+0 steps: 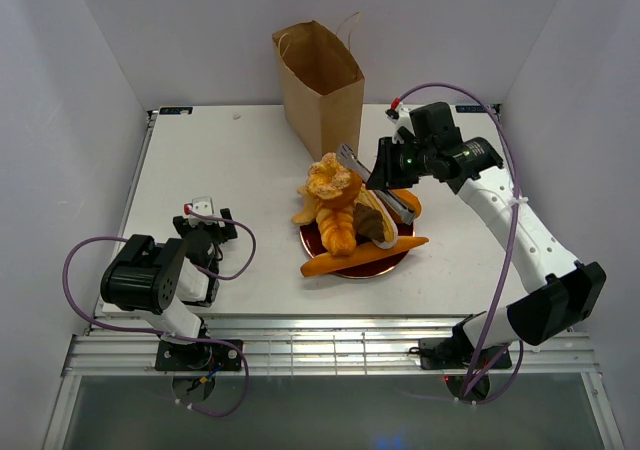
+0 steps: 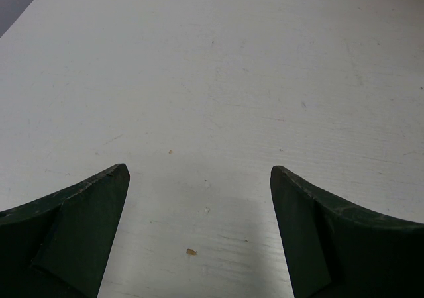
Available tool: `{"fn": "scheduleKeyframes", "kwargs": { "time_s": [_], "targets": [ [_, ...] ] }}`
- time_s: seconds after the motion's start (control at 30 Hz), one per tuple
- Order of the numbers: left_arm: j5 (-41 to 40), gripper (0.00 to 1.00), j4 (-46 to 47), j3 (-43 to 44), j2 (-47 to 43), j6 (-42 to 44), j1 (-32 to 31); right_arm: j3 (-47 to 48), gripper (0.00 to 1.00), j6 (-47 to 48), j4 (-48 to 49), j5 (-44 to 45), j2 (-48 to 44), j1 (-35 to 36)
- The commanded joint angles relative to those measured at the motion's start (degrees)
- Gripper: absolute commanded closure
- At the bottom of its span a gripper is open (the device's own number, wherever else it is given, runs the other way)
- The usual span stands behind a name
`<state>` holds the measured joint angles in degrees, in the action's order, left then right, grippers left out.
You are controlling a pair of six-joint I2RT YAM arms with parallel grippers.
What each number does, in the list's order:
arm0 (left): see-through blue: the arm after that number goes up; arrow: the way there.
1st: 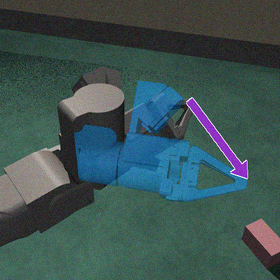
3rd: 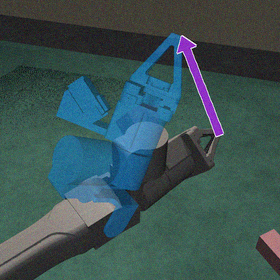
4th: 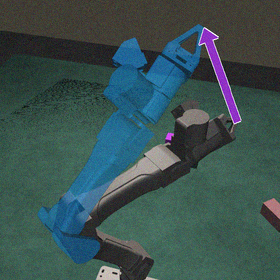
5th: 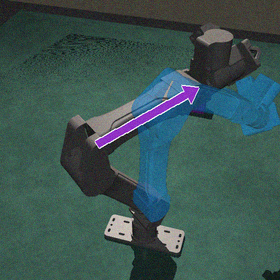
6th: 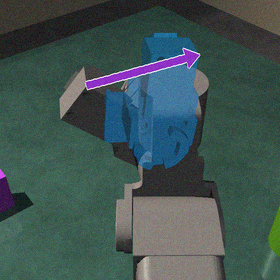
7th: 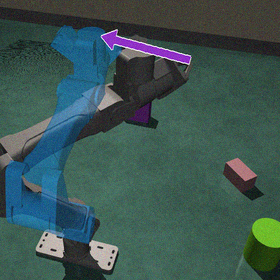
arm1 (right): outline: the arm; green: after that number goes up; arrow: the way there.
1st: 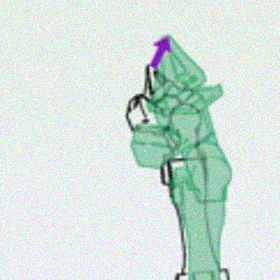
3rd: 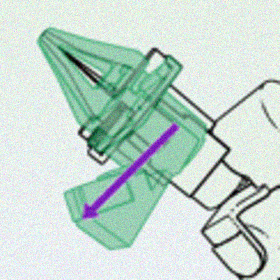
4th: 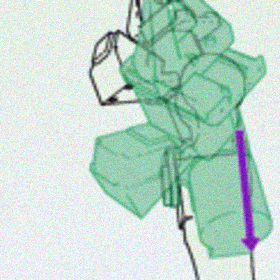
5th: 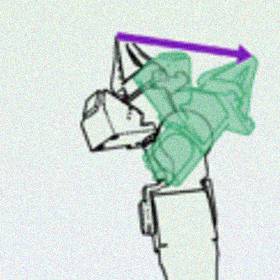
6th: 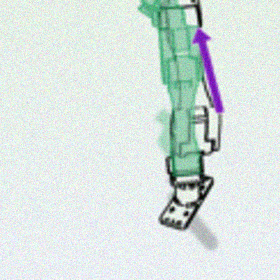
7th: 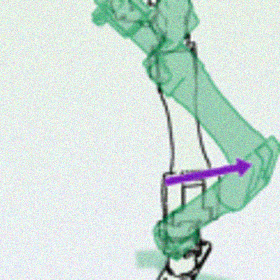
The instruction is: Place the fake bread into the paper bag
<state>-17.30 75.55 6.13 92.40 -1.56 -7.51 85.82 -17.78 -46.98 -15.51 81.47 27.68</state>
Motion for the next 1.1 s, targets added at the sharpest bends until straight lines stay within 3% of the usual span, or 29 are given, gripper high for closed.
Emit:
{"fn": "scheduleKeyframes", "kwargs": {
  "time_s": [0.0, 0.53, 1.07],
  "targets": [
    [0.78, 0.02, 5.84, 0.55, -0.99, -0.72, 0.30, 5.92, 0.92, 0.64, 0.40, -0.84, -1.58, -0.35],
    [0.78, 0.02, 5.84, 0.55, -0.99, -0.72, 0.21, 19.11, 0.92, 2.31, -1.89, -2.42, 0.26, -0.35],
    [0.78, 0.02, 5.84, 0.55, -0.99, -0.72, 0.21, 41.09, 0.92, -1.37, 1.70, -2.33, 10.11, -1.05]
  ]
}}
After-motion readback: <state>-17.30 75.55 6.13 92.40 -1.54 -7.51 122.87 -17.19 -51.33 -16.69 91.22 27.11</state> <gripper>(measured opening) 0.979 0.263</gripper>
